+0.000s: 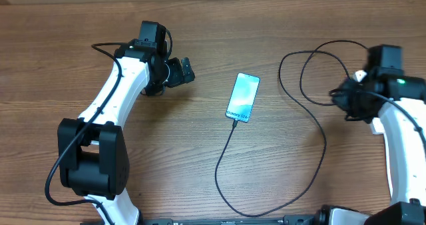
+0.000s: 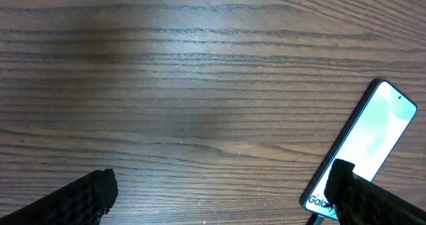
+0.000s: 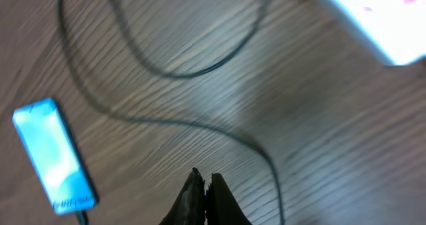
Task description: Plug charger to phone and switch on socket
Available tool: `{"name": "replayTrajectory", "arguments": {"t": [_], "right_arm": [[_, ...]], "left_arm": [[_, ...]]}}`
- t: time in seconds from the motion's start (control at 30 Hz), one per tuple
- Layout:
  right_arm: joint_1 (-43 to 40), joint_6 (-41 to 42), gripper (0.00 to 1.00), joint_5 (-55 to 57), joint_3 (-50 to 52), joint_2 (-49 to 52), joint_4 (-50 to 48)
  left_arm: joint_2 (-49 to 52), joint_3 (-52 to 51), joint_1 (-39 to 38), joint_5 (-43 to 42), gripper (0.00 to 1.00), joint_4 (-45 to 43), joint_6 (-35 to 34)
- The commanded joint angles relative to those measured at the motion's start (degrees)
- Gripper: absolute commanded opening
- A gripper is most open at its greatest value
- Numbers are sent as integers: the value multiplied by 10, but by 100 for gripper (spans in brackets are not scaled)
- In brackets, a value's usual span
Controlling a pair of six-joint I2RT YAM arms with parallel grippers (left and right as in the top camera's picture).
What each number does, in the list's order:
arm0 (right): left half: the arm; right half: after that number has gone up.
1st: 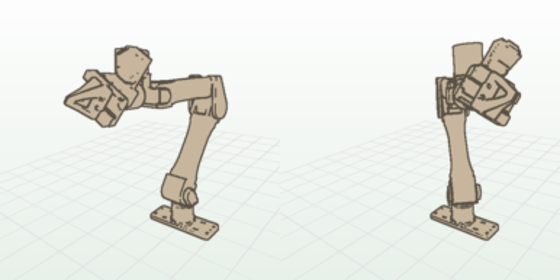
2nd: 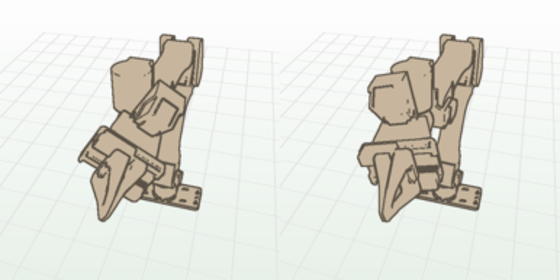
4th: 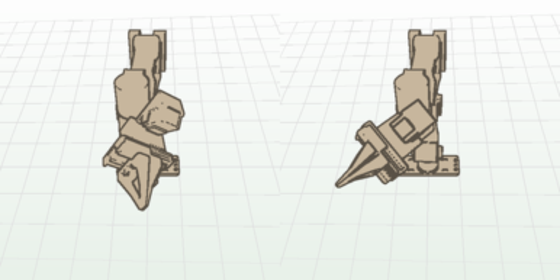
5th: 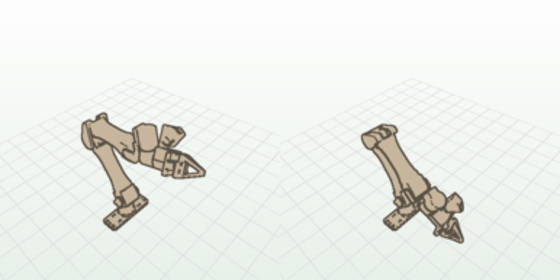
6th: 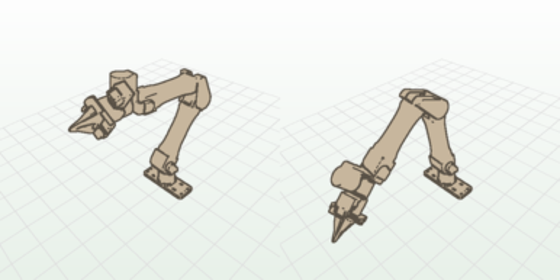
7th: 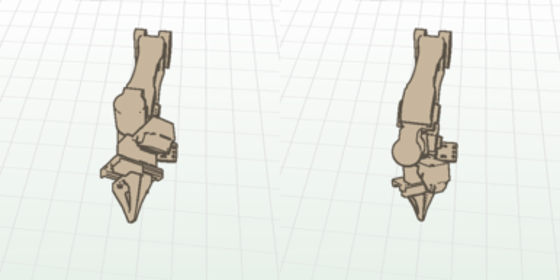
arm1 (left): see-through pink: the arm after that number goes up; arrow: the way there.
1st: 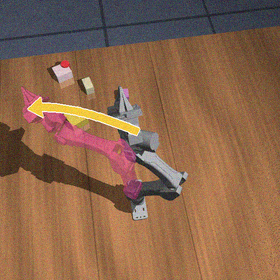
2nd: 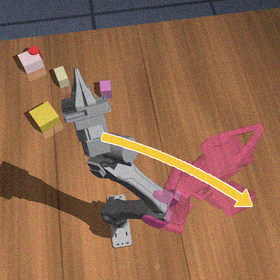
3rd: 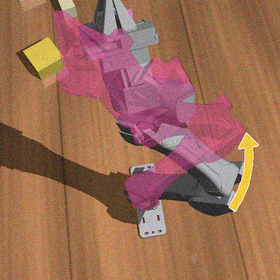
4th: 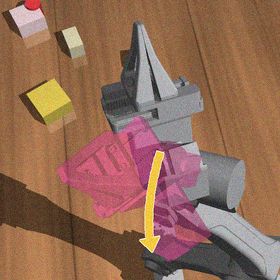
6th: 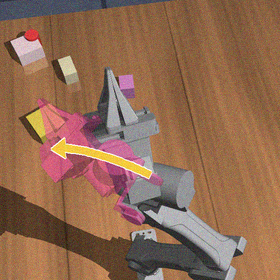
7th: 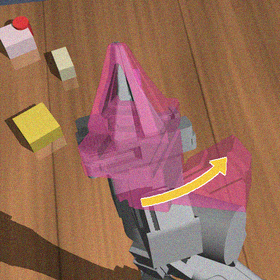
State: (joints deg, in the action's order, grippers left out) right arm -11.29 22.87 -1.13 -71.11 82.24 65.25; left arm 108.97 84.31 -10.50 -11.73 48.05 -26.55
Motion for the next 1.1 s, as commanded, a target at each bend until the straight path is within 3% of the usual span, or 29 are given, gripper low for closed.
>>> {"name": "replayTrajectory", "arguments": {"t": [0.0,0.17,0.23,0.33,0.37,0.6,0.87,1.07], "right_arm": [[-45,60,4,53,-13,2,-5],[-97,129,8,138,-13,2,-23],[-112,129,32,152,-13,3,-37],[-126,129,90,187,-13,16,-56],[-129,129,100,198,-13,22,-62],[-132,125,100,222,-13,46,-81],[-142,-19,100,236,-13,48,-184],[-165,-38,100,228,-13,55,-193]], "left_arm": [[-14,0,0,3,99,-1,11],[-14,0,0,3,100,-1,11],[-14,0,0,3,100,-1,11],[-14,0,0,3,100,-1,11],[-14,0,0,3,99,-1,11],[-14,0,0,3,100,-1,11],[-14,0,0,3,100,-1,11],[-14,0,0,3,100,-1,11]]}}
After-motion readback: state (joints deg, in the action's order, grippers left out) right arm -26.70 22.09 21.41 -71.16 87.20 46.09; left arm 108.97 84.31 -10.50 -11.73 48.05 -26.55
